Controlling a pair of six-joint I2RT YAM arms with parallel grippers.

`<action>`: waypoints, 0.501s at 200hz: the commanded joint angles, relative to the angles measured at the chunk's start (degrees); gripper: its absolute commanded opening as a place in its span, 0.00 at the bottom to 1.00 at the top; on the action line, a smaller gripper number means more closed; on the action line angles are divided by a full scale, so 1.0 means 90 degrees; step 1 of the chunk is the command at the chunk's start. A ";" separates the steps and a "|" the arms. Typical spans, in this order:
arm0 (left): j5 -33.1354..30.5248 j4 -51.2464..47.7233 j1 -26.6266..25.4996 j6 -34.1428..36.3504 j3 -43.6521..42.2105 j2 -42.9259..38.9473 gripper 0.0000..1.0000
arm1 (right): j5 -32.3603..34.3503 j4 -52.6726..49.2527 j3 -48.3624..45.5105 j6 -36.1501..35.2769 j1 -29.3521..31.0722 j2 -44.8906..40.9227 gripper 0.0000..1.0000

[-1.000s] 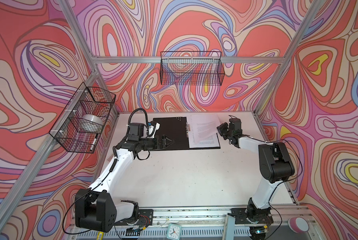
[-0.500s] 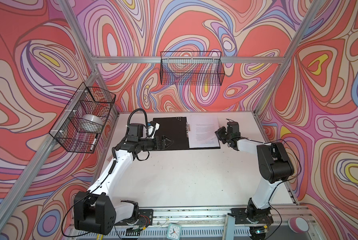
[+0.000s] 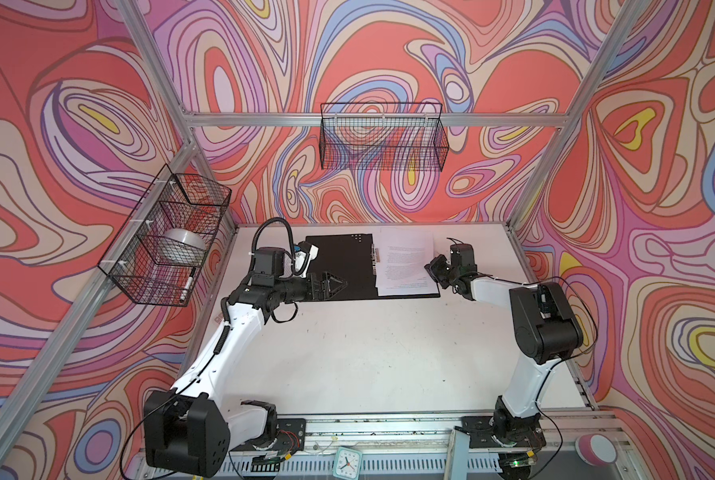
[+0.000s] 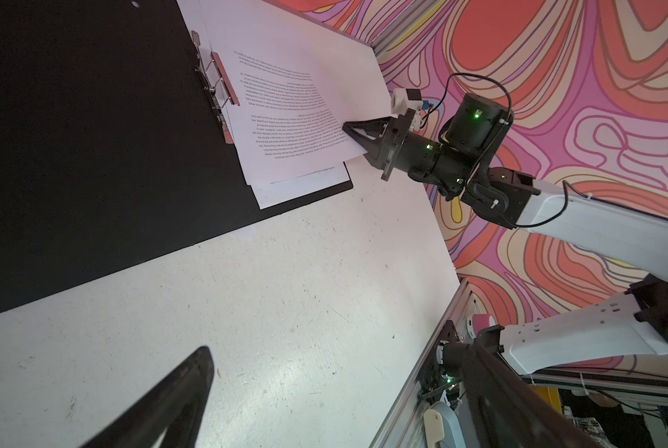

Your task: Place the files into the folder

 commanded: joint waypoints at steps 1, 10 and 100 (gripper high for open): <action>0.0071 0.0057 0.0021 0.0162 -0.0027 -0.0078 1.00 | -0.0108 -0.0228 0.0222 -0.0306 0.0037 0.0104 0.00; 0.0119 0.0067 0.0021 0.0182 -0.0017 -0.0059 1.00 | -0.0169 -0.0269 0.0243 -0.0371 0.0040 0.0100 0.00; 0.0270 0.0110 0.0021 0.0163 -0.0004 0.0092 1.00 | -0.0703 -0.1132 0.0642 -0.1642 -0.0094 0.0095 0.00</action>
